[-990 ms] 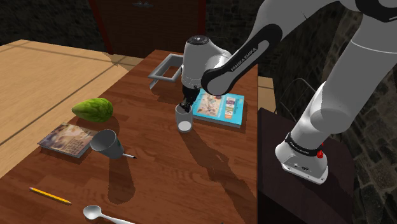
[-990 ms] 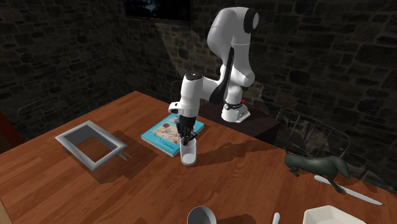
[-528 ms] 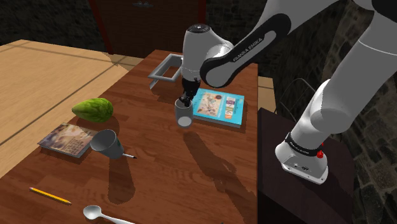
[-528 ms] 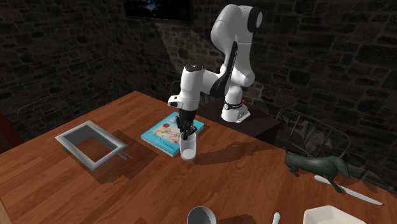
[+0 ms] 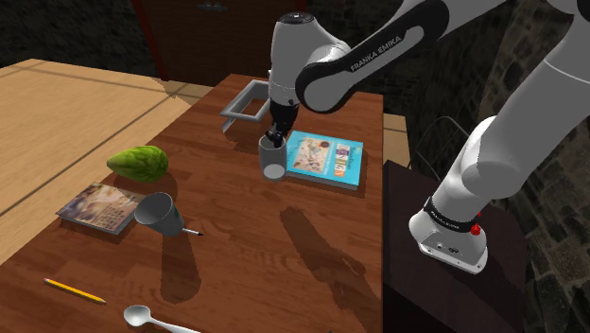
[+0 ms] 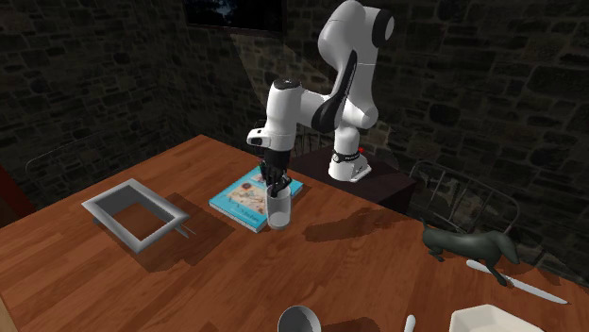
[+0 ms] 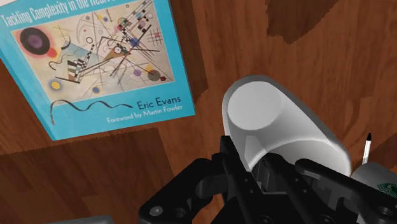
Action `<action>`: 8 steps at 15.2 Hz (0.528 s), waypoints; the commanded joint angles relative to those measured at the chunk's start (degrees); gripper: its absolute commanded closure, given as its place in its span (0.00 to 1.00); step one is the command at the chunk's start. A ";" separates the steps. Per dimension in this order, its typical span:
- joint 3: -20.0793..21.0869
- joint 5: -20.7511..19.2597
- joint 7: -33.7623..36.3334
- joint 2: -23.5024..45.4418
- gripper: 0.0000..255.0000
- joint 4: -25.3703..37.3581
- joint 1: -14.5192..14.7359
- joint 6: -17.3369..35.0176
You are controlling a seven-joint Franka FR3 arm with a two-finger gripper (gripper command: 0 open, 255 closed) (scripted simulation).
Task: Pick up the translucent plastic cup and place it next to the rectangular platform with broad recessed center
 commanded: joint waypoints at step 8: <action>-0.50 1.92 -1.70 -3.56 1.00 3.85 0.34 -7.16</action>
